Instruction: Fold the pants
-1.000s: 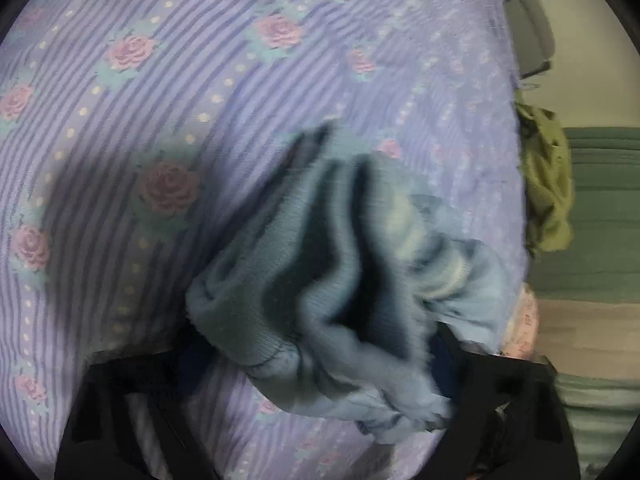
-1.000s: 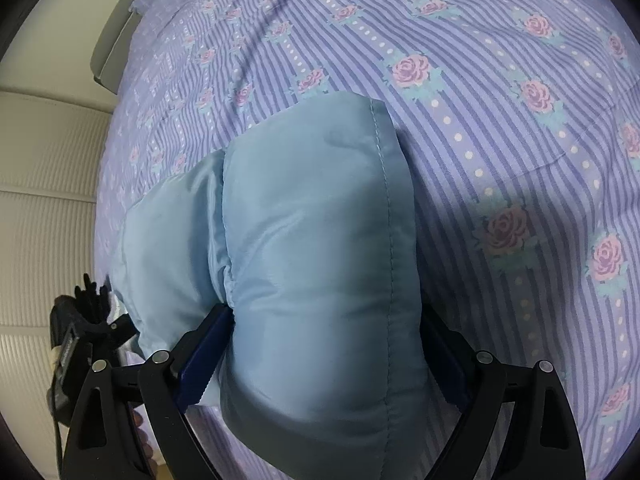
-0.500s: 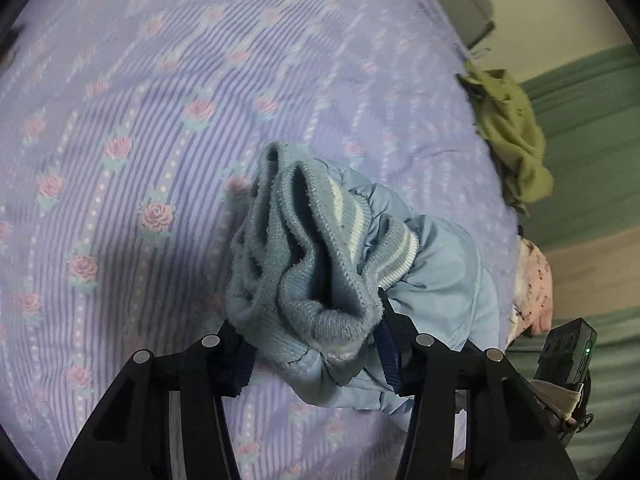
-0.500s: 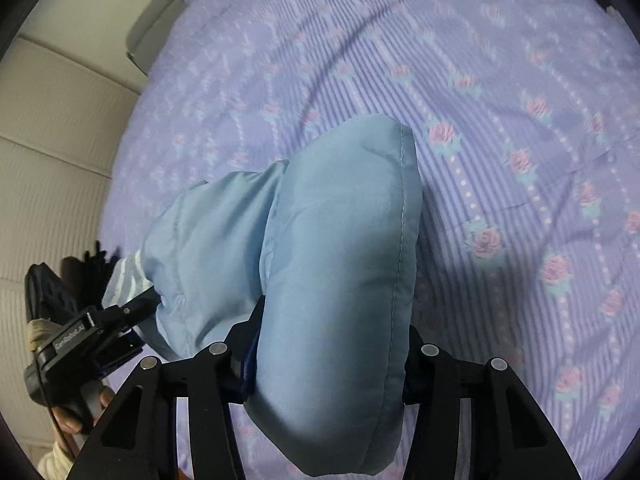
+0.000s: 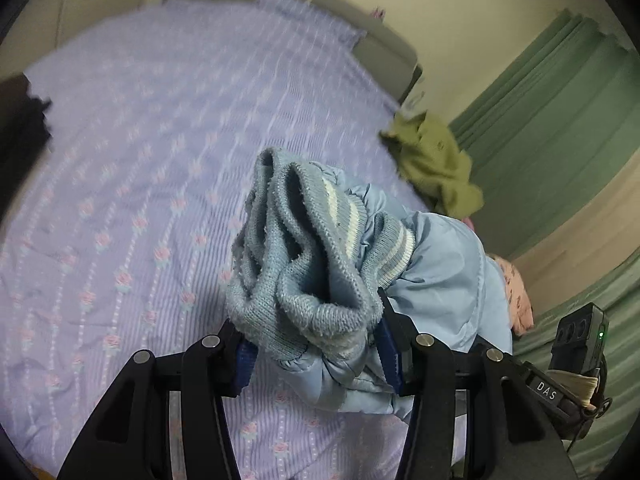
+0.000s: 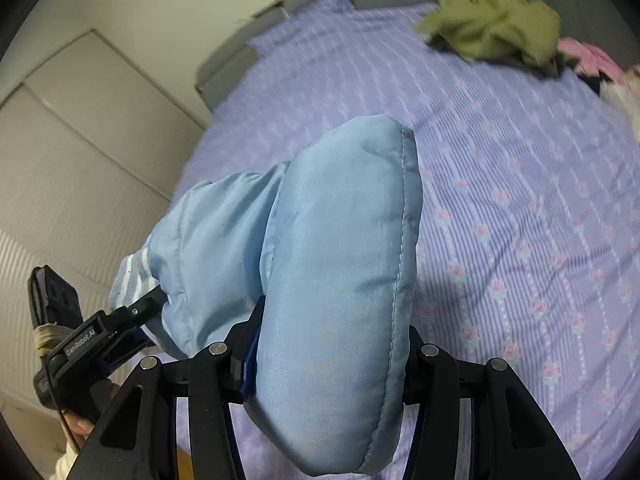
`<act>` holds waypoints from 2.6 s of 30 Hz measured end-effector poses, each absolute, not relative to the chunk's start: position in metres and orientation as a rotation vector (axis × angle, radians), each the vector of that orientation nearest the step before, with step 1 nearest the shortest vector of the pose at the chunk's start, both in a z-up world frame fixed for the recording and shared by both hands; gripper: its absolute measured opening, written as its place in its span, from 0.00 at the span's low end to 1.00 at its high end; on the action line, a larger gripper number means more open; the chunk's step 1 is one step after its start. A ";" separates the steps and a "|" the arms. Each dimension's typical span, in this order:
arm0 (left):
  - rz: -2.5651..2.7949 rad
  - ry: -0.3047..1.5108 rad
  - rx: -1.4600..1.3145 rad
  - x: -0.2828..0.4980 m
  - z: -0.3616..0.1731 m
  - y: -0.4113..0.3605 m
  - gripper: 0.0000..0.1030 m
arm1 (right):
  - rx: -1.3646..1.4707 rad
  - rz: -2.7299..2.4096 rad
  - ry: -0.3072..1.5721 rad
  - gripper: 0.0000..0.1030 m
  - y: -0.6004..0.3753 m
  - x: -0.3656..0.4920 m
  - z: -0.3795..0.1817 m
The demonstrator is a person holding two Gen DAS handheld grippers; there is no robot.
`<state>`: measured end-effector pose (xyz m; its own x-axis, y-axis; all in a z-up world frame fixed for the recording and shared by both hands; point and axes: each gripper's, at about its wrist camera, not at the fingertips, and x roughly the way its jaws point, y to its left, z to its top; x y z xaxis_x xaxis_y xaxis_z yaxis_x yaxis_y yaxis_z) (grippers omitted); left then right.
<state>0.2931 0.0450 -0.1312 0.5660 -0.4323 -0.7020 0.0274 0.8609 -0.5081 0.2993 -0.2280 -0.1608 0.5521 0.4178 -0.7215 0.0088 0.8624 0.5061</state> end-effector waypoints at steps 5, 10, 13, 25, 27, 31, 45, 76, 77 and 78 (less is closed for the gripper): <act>-0.234 0.806 -0.489 0.247 -0.076 0.051 0.49 | 0.454 0.348 0.883 0.50 -0.224 0.281 -0.109; -0.202 0.725 -0.470 0.215 -0.041 0.058 0.49 | 0.440 0.421 0.833 0.50 -0.214 0.262 -0.080; -0.201 0.704 -0.468 0.202 -0.031 0.072 0.49 | 0.445 0.437 0.809 0.50 -0.204 0.248 -0.071; -0.225 0.652 -0.427 0.174 -0.015 0.183 0.49 | 0.426 0.427 0.767 0.50 -0.110 0.229 -0.059; -0.242 0.669 -0.391 0.177 -0.011 0.206 0.49 | 0.451 0.397 0.754 0.50 -0.086 0.224 -0.060; -0.268 0.674 -0.341 0.182 -0.003 0.250 0.49 | 0.490 0.360 0.738 0.50 -0.039 0.215 -0.064; -0.160 0.667 -0.400 0.188 -0.015 0.343 0.49 | 0.404 0.451 0.796 0.50 0.057 0.249 -0.067; -0.125 0.831 -0.518 0.344 -0.113 0.684 0.49 | 0.347 0.586 0.921 0.50 0.367 0.412 -0.142; -0.118 0.848 -0.519 0.350 -0.122 0.687 0.49 | 0.358 0.579 0.946 0.50 0.371 0.419 -0.154; -0.114 0.863 -0.526 0.355 -0.130 0.689 0.49 | 0.361 0.575 0.960 0.50 0.373 0.424 -0.160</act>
<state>0.3546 0.6895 -0.1296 0.6525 -0.3032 -0.6944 -0.1129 0.8673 -0.4848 0.4239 0.3733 -0.1597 0.4430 0.6057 -0.6610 -0.2972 0.7948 0.5291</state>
